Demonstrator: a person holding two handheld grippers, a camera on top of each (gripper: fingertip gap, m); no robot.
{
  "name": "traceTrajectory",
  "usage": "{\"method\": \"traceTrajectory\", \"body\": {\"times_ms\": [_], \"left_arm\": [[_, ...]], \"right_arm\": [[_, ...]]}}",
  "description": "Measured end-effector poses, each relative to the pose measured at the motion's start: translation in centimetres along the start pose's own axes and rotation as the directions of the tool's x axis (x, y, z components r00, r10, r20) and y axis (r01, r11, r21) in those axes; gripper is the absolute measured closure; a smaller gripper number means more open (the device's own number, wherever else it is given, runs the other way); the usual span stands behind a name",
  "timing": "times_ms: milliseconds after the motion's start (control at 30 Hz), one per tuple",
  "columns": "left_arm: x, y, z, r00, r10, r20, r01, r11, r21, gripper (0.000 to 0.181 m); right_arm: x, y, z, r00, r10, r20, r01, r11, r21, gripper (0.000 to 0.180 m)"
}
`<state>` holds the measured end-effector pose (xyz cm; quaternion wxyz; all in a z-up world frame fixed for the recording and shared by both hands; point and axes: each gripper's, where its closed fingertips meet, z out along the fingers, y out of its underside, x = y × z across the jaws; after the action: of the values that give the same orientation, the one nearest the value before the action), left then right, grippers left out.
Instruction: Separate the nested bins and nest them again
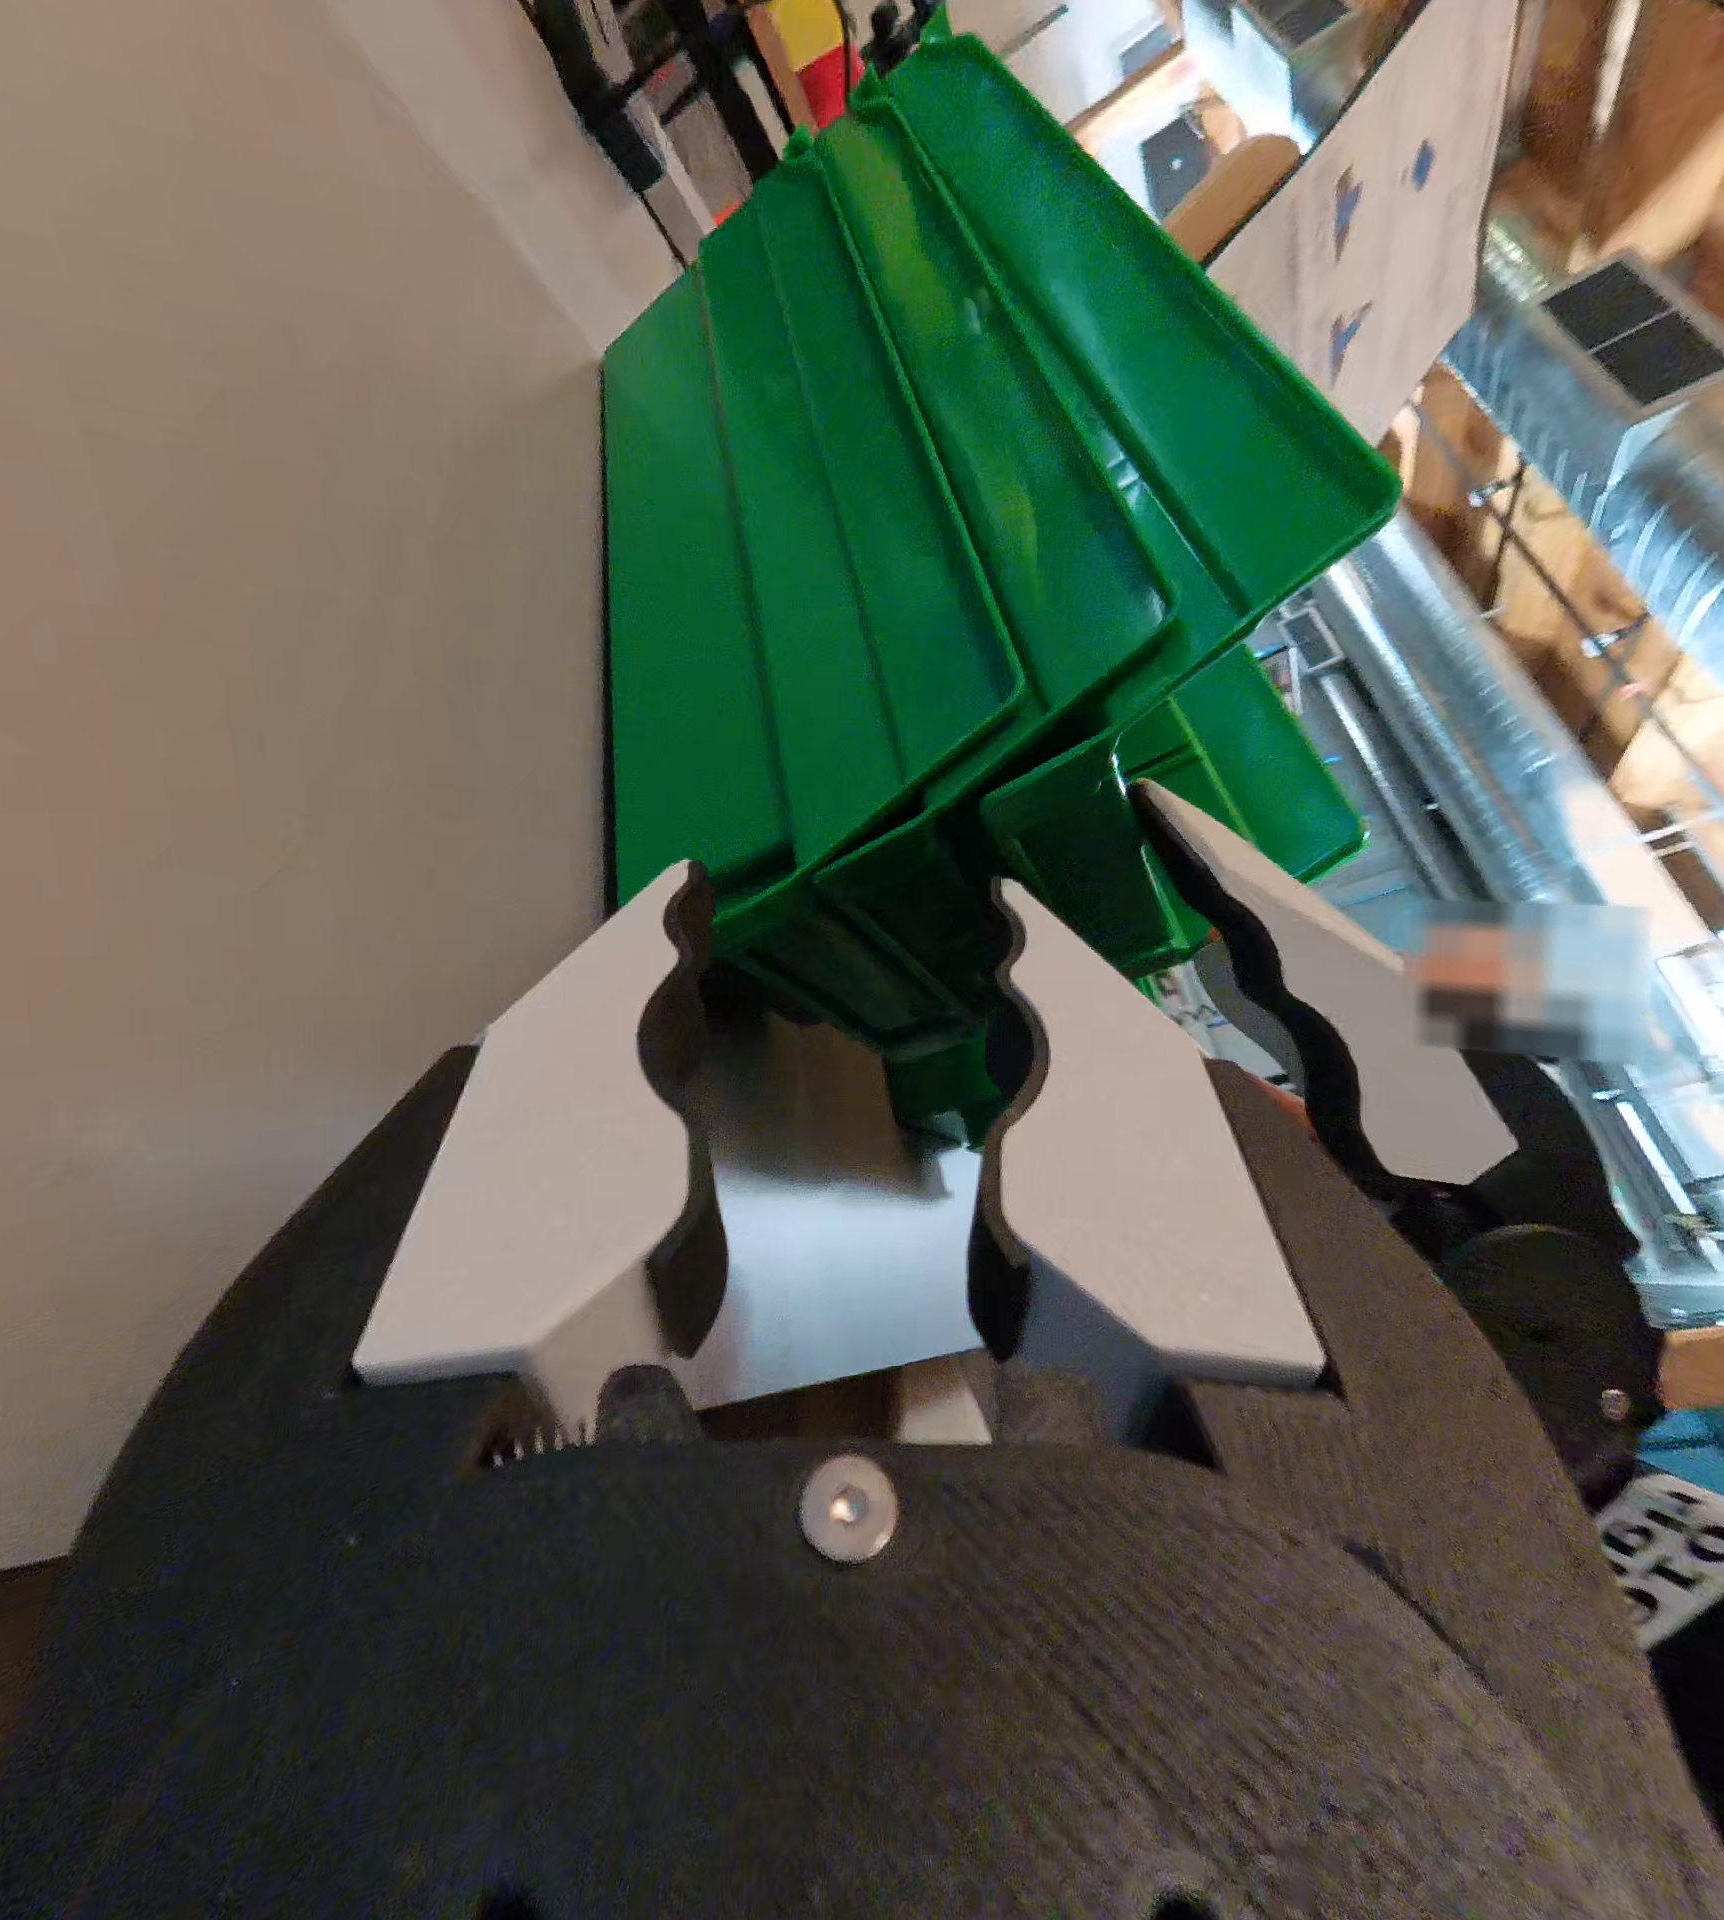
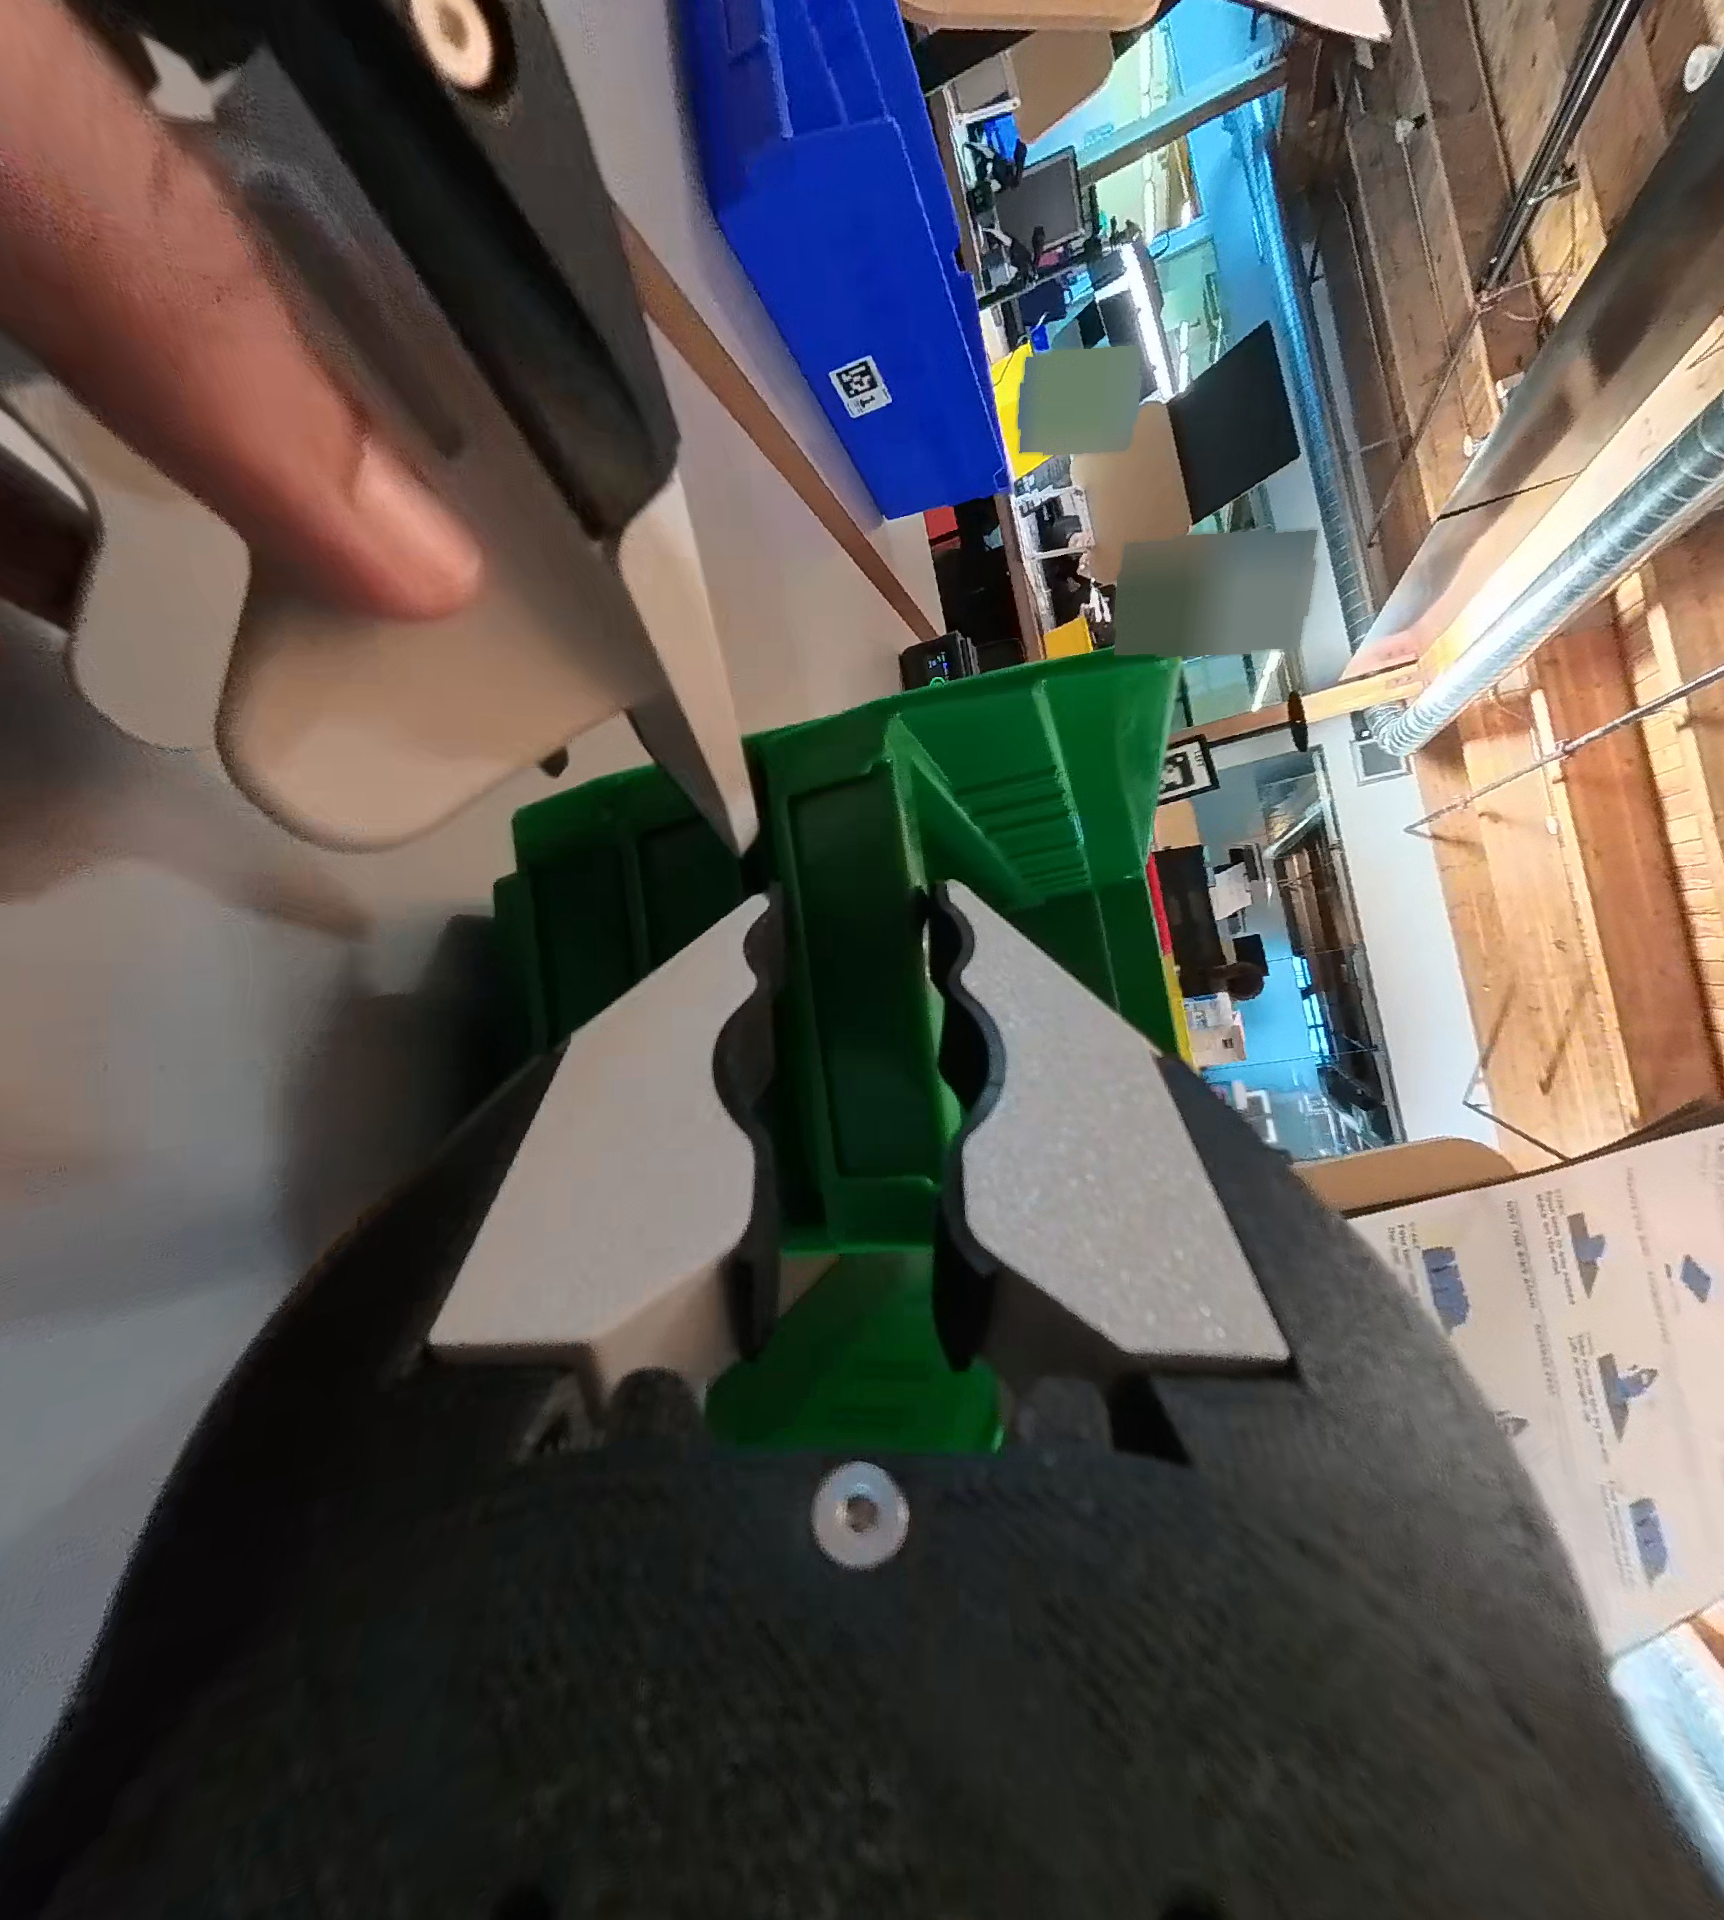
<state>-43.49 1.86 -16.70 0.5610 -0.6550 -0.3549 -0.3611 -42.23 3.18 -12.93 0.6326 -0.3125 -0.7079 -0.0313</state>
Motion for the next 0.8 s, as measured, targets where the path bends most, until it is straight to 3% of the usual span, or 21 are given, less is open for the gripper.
{"method": "traceTrajectory", "body": {"times_ms": [33,133,500,800], "left_arm": [[0.0,-0.2,0.0,1.0,0.023,0.018,-0.024,1.0,0.014,0.129],[-0.6,-1.0,-0.1,0.995,0.063,0.074,-0.069,0.995,0.07,0.13],[-0.4,-0.5,0.3,0.997,0.06,0.049,-0.064,0.995,0.082,0.14],[-0.5,-0.8,0.2,0.98,0.15,0.131,-0.161,0.984,0.081,0.154]], "right_arm": [[0.0,0.0,0.0,1.0,0.006,0.004,-0.006,1.0,0.0,0.154],[0.0,0.0,-0.1,1.0,0.016,0.017,-0.016,1.0,0.003,0.154],[-0.6,-0.2,-0.4,0.997,0.032,0.071,-0.034,0.999,0.027,0.154],[-1.1,-0.8,0.3,0.994,-0.105,-0.007,0.105,0.994,0.006,0.156]]}}
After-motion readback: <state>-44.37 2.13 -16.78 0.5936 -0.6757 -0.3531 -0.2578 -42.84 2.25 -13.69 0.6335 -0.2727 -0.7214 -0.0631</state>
